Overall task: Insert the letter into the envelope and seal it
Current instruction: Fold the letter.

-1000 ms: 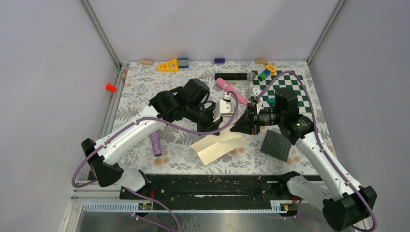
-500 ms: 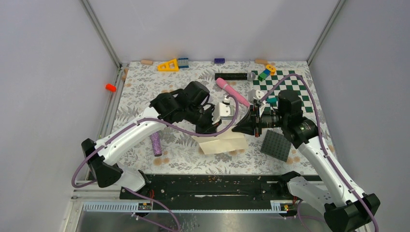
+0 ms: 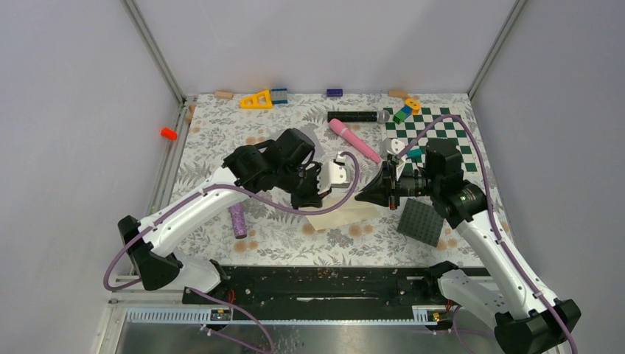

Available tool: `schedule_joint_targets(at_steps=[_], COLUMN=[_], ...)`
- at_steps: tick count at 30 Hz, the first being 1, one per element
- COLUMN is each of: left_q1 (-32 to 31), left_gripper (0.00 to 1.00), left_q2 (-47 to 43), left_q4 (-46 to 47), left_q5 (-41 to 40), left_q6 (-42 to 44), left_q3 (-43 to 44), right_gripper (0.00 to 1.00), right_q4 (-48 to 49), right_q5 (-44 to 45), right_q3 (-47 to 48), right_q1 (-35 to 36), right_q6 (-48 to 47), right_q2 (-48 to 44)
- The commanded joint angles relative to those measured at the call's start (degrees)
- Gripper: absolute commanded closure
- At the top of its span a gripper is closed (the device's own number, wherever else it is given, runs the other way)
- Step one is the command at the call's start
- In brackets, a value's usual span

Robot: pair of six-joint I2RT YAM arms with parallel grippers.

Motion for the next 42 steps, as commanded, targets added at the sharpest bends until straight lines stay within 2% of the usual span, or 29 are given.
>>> schedule_joint_targets(at_steps=[1,2,4,6,9,10,12,13,15,16,17,19,20,22,23,24,25,26,29,31,37,42], left_q1=[0.0,-0.04,-0.06,-0.03,-0.03,-0.08,-0.01,-0.02,0.01,0.08,0.15,0.45,0.75,1.29,1.61,1.89,2.09,2.3,2.72,2.88,3.52,3.53], left_gripper=[1.0,1.0,0.84,0.74,0.65,0.69,0.96,1.0,1.0,0.97,0.86,0.72,0.68,0.67,0.68,0.77,0.93,1.0,1.0,0.82,0.52,0.5], left_q2=[-3.03,-3.19,-3.4,-3.85,-4.57,-4.79,-5.14,-5.37,-5.82,-6.09,-6.29,-6.9,-7.16,-7.78,-8.08,-8.28,-8.48,-8.64,-9.13,-9.14,-9.51,-7.67], left_q4=[-0.08,-0.03,-0.14,-0.21,-0.34,-0.5,-0.98,-1.06,-1.06,-1.0,-1.04,-1.01,-1.04,-1.13,-1.14,-1.46,-1.7,-1.96,-1.99,-1.96,-1.37,0.61], left_q5=[-2.93,-3.12,-3.89,-4.54,-5.3,-5.55,-5.78,-6.07,-6.27,-6.54,-6.78,-7.02,-7.1,-7.26,-7.33,-7.05,-6.89,-6.76,-6.55,-6.91,-6.35,-4.73], left_q6=[1.21,1.23,1.07,1.35,1.85,1.96,2.53,2.58,2.73,2.72,2.81,3.0,3.15,3.56,3.68,4.04,4.32,4.47,4.66,4.48,4.39,2.23], left_q3=[-1.35,-1.49,-1.62,-2.02,-2.79,-3.08,-3.48,-3.7,-4.1,-4.25,-4.38,-4.67,-4.77,-5.08,-5.32,-5.48,-5.6,-5.75,-6.42,-6.39,-6.05,-3.59], right_gripper=[1.0,1.0,1.0,1.0,1.0,1.0,1.0,1.0,1.0,1.0,1.0,1.0,1.0,1.0,1.0,1.0,1.0,1.0,1.0,1.0,1.0,1.0], right_q4=[-0.52,-0.51,-0.5,-0.52,-0.52,-0.56,-0.57,-0.49,-0.55,-0.51,-0.51,-0.51,-0.57,-0.5,-0.54,-0.62,-0.66,-0.68,-0.61,-0.66,-0.68,-0.55], right_q5=[0.46,0.5,0.74,0.98,1.07,1.01,0.9,0.9,0.81,0.77,0.73,0.64,0.63,0.57,0.55,0.62,0.56,0.55,0.45,0.37,0.33,-0.14], right_q3=[2.36,2.41,2.63,2.77,3.08,3.15,3.27,3.27,3.44,3.59,3.65,3.78,3.75,3.79,3.74,3.74,3.83,3.83,4.02,4.1,4.05,4.23], right_q1=[-0.43,-0.44,-0.49,-0.61,-0.86,-0.9,-0.93,-1.03,-1.04,-1.13,-1.14,-1.23,-1.29,-1.45,-1.49,-1.55,-1.66,-1.72,-1.76,-1.85,-1.92,-1.85], right_q6=[-1.26,-1.18,-0.96,-0.74,-0.46,-0.38,-0.2,-0.17,0.02,0.13,0.16,0.22,0.24,0.25,0.25,0.2,0.12,0.16,0.18,0.33,0.46,1.05], right_q2=[-1.09,-1.09,-1.17,-1.27,-1.56,-1.61,-1.58,-1.57,-1.51,-1.45,-1.5,-1.52,-1.49,-1.58,-1.65,-1.65,-1.64,-1.74,-1.63,-1.52,-1.55,-0.76])
